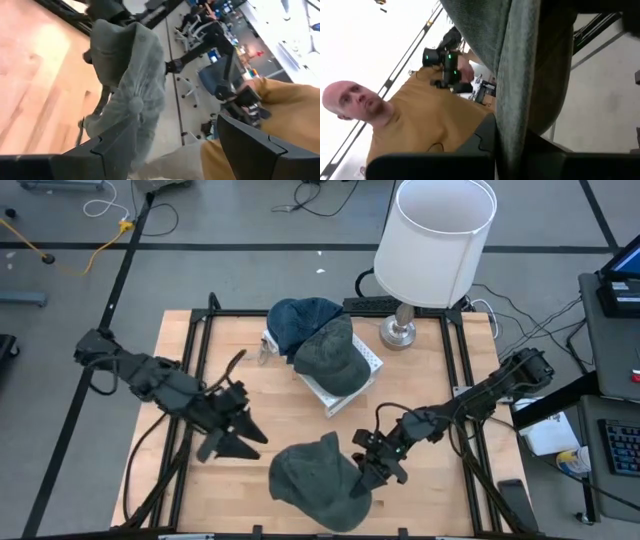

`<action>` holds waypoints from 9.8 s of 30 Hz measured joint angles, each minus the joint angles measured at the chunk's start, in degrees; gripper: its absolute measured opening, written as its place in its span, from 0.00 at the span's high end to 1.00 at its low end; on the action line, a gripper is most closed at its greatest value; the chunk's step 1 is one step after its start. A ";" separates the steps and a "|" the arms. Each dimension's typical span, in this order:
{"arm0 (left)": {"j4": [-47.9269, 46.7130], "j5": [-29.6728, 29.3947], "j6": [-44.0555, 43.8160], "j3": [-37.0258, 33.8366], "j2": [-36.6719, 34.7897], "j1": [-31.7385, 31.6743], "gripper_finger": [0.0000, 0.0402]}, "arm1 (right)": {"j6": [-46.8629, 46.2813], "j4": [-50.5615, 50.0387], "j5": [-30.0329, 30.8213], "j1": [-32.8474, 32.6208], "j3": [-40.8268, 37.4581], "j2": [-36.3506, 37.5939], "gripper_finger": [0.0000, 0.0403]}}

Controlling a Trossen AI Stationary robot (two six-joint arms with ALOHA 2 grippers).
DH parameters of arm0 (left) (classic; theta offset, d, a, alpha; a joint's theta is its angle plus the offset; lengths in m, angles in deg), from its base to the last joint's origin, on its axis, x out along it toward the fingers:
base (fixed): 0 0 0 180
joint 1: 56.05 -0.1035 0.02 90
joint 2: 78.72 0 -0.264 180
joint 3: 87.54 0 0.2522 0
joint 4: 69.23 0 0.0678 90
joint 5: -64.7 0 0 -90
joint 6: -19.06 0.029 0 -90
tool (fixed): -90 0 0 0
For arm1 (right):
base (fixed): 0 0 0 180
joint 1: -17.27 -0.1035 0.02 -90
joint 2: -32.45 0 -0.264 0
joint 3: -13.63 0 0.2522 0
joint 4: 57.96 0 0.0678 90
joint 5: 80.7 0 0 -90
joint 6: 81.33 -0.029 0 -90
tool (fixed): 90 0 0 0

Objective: Pick & Place hat
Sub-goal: Stack the gray cap on the stacked gray cap on the shelf, then return to Home Position

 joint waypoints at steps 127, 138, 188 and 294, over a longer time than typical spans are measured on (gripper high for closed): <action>-14.11 9.02 45.69 17.57 23.76 -48.61 0.99 | 63.19 -10.11 37.94 -12.41 0.04 17.24 0.50; -16.90 -7.82 51.52 17.64 28.26 -44.09 0.99 | 64.90 -11.01 39.05 -12.42 0.04 17.19 0.50; -17.68 -15.39 41.55 7.72 -6.57 -32.05 0.23 | 69.54 -20.72 45.11 -11.38 -4.80 17.21 0.50; 28.46 -10.33 37.18 -76.72 -66.10 -27.16 0.24 | 58.99 -44.51 45.09 -10.16 -52.11 87.18 0.50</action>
